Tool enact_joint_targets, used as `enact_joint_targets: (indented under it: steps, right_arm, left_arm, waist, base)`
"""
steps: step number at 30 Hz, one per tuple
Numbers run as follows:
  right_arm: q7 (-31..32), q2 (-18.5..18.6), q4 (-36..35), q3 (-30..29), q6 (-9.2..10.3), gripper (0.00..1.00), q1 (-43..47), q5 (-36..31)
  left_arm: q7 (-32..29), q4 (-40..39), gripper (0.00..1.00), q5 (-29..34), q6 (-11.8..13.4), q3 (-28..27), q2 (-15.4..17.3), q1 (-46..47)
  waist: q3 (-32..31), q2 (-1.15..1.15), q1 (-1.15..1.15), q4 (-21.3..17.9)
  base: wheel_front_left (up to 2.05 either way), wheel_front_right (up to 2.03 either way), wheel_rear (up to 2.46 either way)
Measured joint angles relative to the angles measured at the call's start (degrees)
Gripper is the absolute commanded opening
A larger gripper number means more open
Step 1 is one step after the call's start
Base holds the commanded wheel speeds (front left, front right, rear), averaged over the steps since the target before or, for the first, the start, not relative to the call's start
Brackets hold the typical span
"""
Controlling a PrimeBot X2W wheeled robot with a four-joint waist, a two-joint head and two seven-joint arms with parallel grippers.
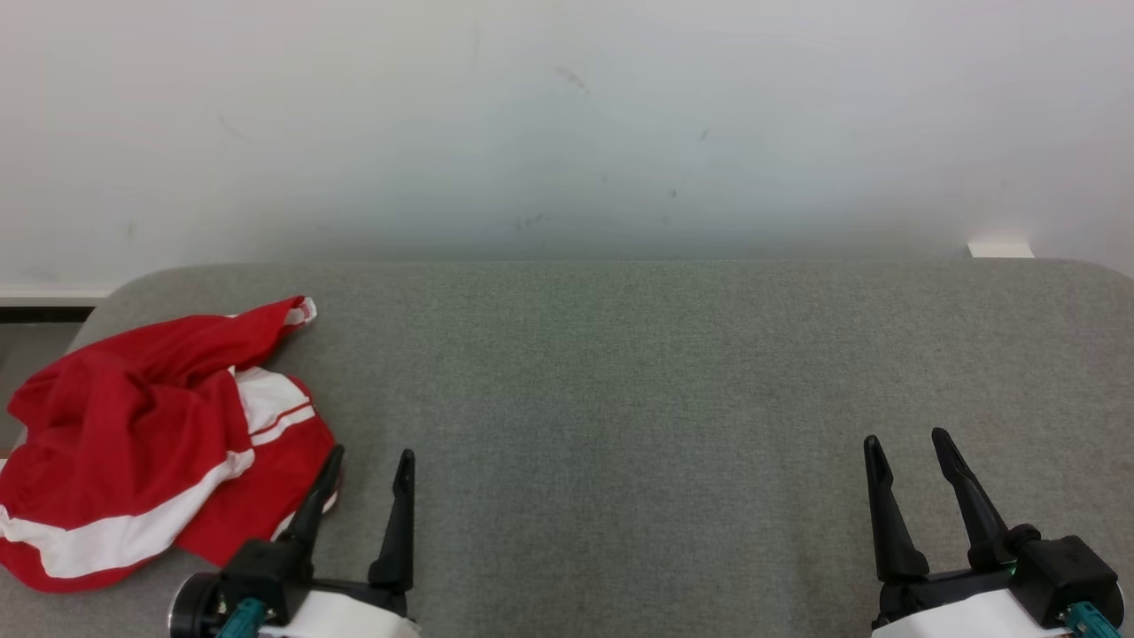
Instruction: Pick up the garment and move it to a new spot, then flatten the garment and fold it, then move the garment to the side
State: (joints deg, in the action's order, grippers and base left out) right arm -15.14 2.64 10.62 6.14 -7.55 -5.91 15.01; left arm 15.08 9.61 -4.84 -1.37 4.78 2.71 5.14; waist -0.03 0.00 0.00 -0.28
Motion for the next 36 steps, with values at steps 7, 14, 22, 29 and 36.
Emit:
enact_joint_targets:
  steps: [7, 14, 22, 29, 36]
  right_arm:
    - [0.0, 0.0, 0.2, 0.0, 0.00, 1.00, 0.0, 0.1]
    - [0.0, 0.0, 0.1, 0.2, 0.00, 1.00, 0.0, 0.3]
    - [0.0, 0.1, 0.0, 0.9, 0.00, 1.00, 0.1, 1.1]
    - [0.0, 0.1, 0.0, 1.5, 0.00, 1.00, 0.2, 1.6]
    - [0.0, 0.1, 0.0, 2.9, 0.00, 1.00, 0.3, 2.2]
  left_arm:
    - [0.0, 0.3, 1.00, -0.2, 0.0, 0.0, 0.0, 0.2]
    - [0.0, 0.5, 1.00, -0.3, 0.0, -0.1, 0.0, 0.2]
    - [0.0, 1.1, 1.00, -0.7, 0.2, -0.4, 0.0, 0.5]
    - [0.0, 1.9, 1.00, -0.8, 0.2, -0.5, 0.0, 0.7]
    - [0.1, 3.0, 1.00, -1.8, 0.4, -1.0, 0.0, 0.9]
  waist:
    - [0.0, 0.00, 0.00, 0.1]
    - [-0.1, 0.00, 0.00, 0.7]
    - [0.0, 0.00, 0.00, 3.3]
    - [-0.1, 0.00, 0.00, 7.9]
    - [-0.1, 0.00, 0.00, 13.9]
  base:
    - [0.00, 0.00, 0.00]
    - [0.00, 0.00, 0.00]
    - [0.00, 0.00, 0.00]
    - [0.00, 0.00, 0.00]
    - [0.00, 0.00, 0.00]
